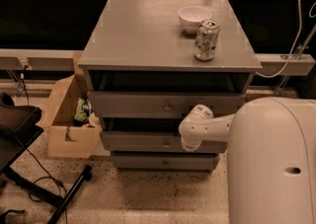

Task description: Open middle drawer

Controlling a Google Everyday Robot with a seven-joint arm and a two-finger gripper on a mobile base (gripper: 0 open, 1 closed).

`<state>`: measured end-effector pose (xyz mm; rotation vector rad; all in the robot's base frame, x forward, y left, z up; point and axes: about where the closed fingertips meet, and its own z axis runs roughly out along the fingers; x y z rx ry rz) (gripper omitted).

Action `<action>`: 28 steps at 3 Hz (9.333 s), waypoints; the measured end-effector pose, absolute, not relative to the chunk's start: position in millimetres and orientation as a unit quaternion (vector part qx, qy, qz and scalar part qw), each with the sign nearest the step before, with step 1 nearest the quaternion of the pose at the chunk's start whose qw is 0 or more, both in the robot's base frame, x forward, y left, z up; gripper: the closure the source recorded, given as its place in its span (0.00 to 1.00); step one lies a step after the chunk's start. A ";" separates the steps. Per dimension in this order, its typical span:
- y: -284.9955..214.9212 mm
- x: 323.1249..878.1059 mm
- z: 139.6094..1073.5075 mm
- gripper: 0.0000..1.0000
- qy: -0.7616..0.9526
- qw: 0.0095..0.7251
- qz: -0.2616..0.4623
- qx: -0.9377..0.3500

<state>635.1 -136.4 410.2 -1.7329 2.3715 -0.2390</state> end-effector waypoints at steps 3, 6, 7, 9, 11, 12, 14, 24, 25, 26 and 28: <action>-136.4 635.1 412.9 0.40 0.801 0.097 -0.081 -0.585; -136.5 634.5 413.0 0.03 0.801 0.096 -0.080 -0.585; -136.5 633.7 411.7 0.24 0.801 0.095 -0.080 -0.586; -144.2 599.0 422.5 0.71 0.812 0.010 -0.073 -0.579; -144.3 598.6 433.0 0.91 0.812 0.009 -0.073 -0.578; -144.3 598.5 433.8 0.68 0.812 0.009 -0.073 -0.578; -144.8 597.4 433.0 0.14 0.812 0.007 -0.072 -0.578; -184.3 552.5 406.5 1.00 0.861 -0.038 -0.004 -0.508; -184.3 552.5 406.5 1.00 0.861 -0.038 -0.004 -0.508; -181.2 530.6 415.2 1.00 0.867 -0.041 -0.001 -0.497; -179.7 504.2 423.3 1.00 0.874 -0.045 0.006 -0.484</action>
Offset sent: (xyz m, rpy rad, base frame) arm 0.0000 0.0000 0.0011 0.0000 0.0000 0.0000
